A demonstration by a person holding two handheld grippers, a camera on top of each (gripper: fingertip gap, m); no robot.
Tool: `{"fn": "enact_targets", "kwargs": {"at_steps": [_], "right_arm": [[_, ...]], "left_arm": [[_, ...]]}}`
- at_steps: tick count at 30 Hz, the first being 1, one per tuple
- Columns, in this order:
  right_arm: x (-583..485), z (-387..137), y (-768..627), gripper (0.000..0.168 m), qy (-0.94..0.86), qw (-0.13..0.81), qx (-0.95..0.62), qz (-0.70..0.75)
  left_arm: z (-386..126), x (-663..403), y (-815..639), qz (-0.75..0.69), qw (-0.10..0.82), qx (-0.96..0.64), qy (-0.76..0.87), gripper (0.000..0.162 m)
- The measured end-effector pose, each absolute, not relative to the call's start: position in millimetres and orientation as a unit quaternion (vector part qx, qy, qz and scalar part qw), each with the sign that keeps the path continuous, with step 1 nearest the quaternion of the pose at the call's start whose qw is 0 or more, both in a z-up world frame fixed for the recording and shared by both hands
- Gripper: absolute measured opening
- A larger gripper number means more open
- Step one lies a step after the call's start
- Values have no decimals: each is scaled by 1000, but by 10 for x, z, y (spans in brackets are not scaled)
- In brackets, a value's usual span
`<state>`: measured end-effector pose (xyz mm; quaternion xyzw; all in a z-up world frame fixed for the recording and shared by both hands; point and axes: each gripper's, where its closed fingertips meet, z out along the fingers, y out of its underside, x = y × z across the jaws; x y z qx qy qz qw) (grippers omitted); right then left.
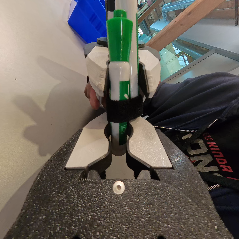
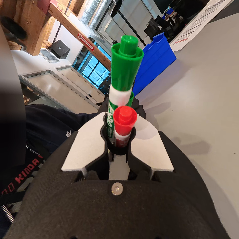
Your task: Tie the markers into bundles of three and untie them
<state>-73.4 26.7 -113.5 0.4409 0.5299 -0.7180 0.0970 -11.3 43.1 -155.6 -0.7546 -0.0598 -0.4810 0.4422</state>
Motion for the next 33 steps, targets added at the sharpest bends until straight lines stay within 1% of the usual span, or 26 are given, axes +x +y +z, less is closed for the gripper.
{"fn": "enact_targets", "kwargs": {"at_steps": [8,17,33], "right_arm": [[-756,-1152,278,31,534,89,449,-711],[-737,-1132,254,22,539,90,439,-713],[-723,-1035,257,20,518,104,433,-730]], "left_arm": [[-1553,-123,442,-487,444,-749,-65,20],[-1535,-55,418,-497,440,-746,-44,21],[-1494,13,372,-519,434,-737,-21,25]]}}
